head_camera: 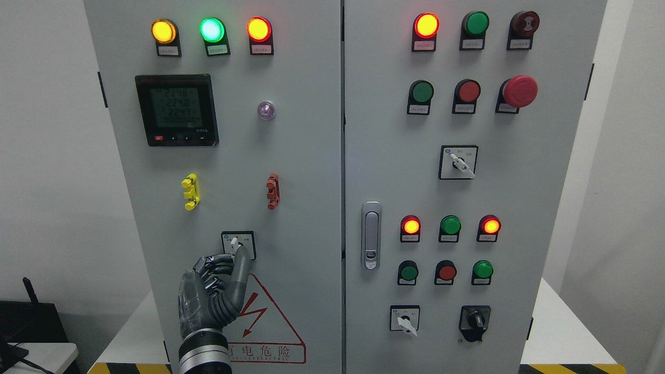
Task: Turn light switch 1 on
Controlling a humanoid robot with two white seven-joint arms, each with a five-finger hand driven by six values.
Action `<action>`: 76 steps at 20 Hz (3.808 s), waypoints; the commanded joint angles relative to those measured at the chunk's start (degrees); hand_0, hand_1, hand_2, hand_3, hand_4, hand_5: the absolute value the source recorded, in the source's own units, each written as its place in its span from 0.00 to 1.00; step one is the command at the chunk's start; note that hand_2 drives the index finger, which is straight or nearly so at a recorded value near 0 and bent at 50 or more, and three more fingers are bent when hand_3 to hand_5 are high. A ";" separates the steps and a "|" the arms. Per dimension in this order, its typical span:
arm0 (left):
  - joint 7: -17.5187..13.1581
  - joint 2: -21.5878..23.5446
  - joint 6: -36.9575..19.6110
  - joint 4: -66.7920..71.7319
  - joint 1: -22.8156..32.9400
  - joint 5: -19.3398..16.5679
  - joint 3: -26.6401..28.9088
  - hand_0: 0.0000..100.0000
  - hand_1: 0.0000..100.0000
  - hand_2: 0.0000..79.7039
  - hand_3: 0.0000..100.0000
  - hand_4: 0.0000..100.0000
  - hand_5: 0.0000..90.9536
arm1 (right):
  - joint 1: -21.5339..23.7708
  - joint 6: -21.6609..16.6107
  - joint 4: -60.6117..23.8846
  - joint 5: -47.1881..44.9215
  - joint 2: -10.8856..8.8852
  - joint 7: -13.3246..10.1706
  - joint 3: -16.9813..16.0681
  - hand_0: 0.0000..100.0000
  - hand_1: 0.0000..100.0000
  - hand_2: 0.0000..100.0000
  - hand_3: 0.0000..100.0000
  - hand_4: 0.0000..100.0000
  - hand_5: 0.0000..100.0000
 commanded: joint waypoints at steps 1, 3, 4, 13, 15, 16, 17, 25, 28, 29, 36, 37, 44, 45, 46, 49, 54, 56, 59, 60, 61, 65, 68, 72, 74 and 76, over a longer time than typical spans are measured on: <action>-0.01 0.00 0.11 0.27 -0.65 0.17 -0.41 0.22 0.43 0.59 0.70 0.92 0.97 | 0.01 0.07 0.00 -1.41 -0.06 -0.03 0.97 0.12 0.39 0.00 0.00 0.00 0.00; -0.01 0.00 0.11 0.18 -0.74 0.17 -0.41 0.22 0.43 0.59 0.70 0.92 0.97 | 0.01 -0.02 0.00 -1.41 0.03 -0.03 0.97 0.12 0.39 0.00 0.00 0.00 0.00; -0.01 0.00 0.11 0.18 -0.74 0.17 -0.41 0.22 0.43 0.59 0.70 0.92 0.97 | 0.01 -0.02 0.00 -1.41 -0.06 -0.03 0.97 0.12 0.39 0.00 0.00 0.00 0.00; 0.07 0.00 0.11 0.27 -0.74 0.08 -0.32 0.22 0.42 0.60 0.70 0.92 0.97 | -0.08 -0.02 0.00 -1.41 -0.06 -0.03 0.97 0.12 0.39 0.00 0.00 0.00 0.00; 0.07 0.00 0.11 0.27 -0.74 0.08 -0.41 0.22 0.42 0.60 0.70 0.92 0.97 | -0.07 -0.02 0.00 -1.41 0.03 -0.03 0.97 0.12 0.39 0.00 0.00 0.00 0.00; 0.07 0.00 0.38 0.27 -0.83 0.08 -0.41 0.22 0.41 0.60 0.70 0.92 0.97 | 0.01 -0.02 0.00 -1.41 -0.06 -0.03 0.97 0.12 0.39 0.00 0.00 0.00 0.00; 0.07 0.00 1.07 0.27 -0.92 0.08 -0.41 0.22 0.41 0.60 0.71 0.92 0.97 | 0.01 -0.02 0.00 -1.41 0.03 -0.03 0.97 0.12 0.39 0.00 0.00 0.00 0.00; 0.07 0.00 2.05 0.27 -1.62 -0.01 -0.41 0.22 0.40 0.60 0.71 0.92 0.97 | 0.01 -0.02 0.00 -1.41 0.03 -0.03 0.97 0.12 0.39 0.00 0.00 0.00 0.00; 0.07 0.00 2.22 0.27 -2.06 -0.01 -0.41 0.22 0.39 0.61 0.71 0.92 0.97 | 0.01 -0.02 0.00 -1.41 0.03 -0.03 0.97 0.12 0.39 0.00 0.00 0.00 0.00; 0.07 -0.09 2.31 0.27 -2.06 -0.10 -0.41 0.22 0.39 0.61 0.71 0.92 0.97 | 0.01 -0.02 0.00 -1.41 -0.06 -0.03 0.97 0.12 0.39 0.00 0.00 0.00 0.00; 0.07 -0.09 2.66 0.35 -2.06 -0.10 -0.41 0.23 0.38 0.61 0.72 0.92 0.97 | -0.08 -0.02 0.00 -1.41 0.03 -0.03 0.97 0.12 0.39 0.00 0.00 0.00 0.00; 0.07 -0.09 2.66 0.44 -2.06 -0.10 -0.41 0.23 0.38 0.61 0.72 0.92 0.97 | -0.08 -0.02 0.00 -1.41 0.03 -0.03 0.97 0.12 0.39 0.00 0.00 0.00 0.00; 0.07 -0.09 3.97 0.53 -2.06 -0.36 -0.41 0.23 0.38 0.61 0.72 0.92 0.97 | 0.01 0.07 0.00 -1.41 0.03 -0.03 0.97 0.12 0.39 0.00 0.00 0.00 0.00; 0.07 -0.09 4.07 0.53 -2.06 -0.36 -0.41 0.24 0.37 0.61 0.72 0.92 0.97 | 0.01 0.07 0.00 -1.41 0.03 -0.03 0.97 0.12 0.39 0.00 0.00 0.00 0.00; 0.07 0.00 4.16 0.53 -2.06 -0.36 -0.41 0.24 0.37 0.61 0.72 0.92 0.97 | 0.01 -0.02 0.00 -1.41 0.03 -0.03 0.97 0.12 0.39 0.00 0.00 0.00 0.00; -0.01 0.00 4.16 0.53 -2.06 -0.45 -0.41 0.25 0.37 0.61 0.72 0.92 0.97 | -0.08 -0.02 0.00 -1.41 -0.06 -0.03 0.97 0.12 0.39 0.00 0.00 0.00 0.00; 0.07 0.00 4.24 0.62 -2.15 -0.45 -0.41 0.26 0.36 0.61 0.72 0.92 0.97 | 0.01 0.07 0.00 -1.41 -0.06 -0.03 0.97 0.12 0.39 0.00 0.00 0.00 0.00; -0.01 0.00 4.24 0.71 -2.23 -0.45 -0.41 0.26 0.35 0.62 0.72 0.92 0.97 | 0.01 0.07 0.00 -1.41 -0.06 -0.03 0.97 0.12 0.39 0.00 0.00 0.00 0.00; 0.07 0.00 4.24 0.79 -2.50 -0.45 -0.41 0.27 0.34 0.62 0.72 0.92 0.97 | 0.01 -0.02 0.00 -1.41 0.03 -0.03 0.97 0.12 0.39 0.00 0.00 0.00 0.00; 0.07 0.00 4.24 0.79 -2.50 -0.45 -0.41 0.27 0.34 0.61 0.73 0.92 0.97 | -0.07 -0.02 0.00 -1.41 -0.06 -0.03 0.97 0.12 0.39 0.00 0.00 0.00 0.00; -0.01 0.00 4.24 0.79 -2.50 -0.45 -0.41 0.27 0.34 0.61 0.73 0.92 0.97 | 0.01 0.07 0.00 -1.41 0.03 -0.03 0.97 0.12 0.39 0.00 0.00 0.00 0.00; 0.07 0.00 4.33 0.88 -2.50 -0.45 -0.41 0.27 0.33 0.61 0.73 0.92 0.97 | -0.08 0.07 0.00 -1.41 0.03 -0.03 0.97 0.12 0.39 0.00 0.00 0.00 0.00; 0.07 0.00 4.33 1.41 -2.50 -0.45 -0.41 0.28 0.33 0.61 0.72 0.92 0.97 | 0.01 -0.02 0.00 -1.41 0.03 -0.03 0.97 0.12 0.39 0.00 0.00 0.00 0.00; 0.07 0.00 4.33 1.58 -2.50 -0.45 -0.41 0.28 0.33 0.61 0.72 0.92 0.97 | 0.01 0.07 0.00 -1.41 0.03 -0.03 0.97 0.12 0.39 0.00 0.00 0.00 0.00; -0.01 0.00 4.33 1.58 -2.50 -0.45 -0.41 0.28 0.33 0.61 0.72 0.91 0.97 | 0.01 -0.02 0.00 -1.41 0.03 -0.03 0.97 0.12 0.39 0.00 0.00 0.00 0.00; -0.01 0.00 4.33 1.58 -2.50 -0.45 -0.41 0.28 0.32 0.61 0.72 0.91 0.97 | -0.07 -0.02 0.00 -1.41 -0.06 -0.03 0.97 0.12 0.39 0.00 0.00 0.00 0.00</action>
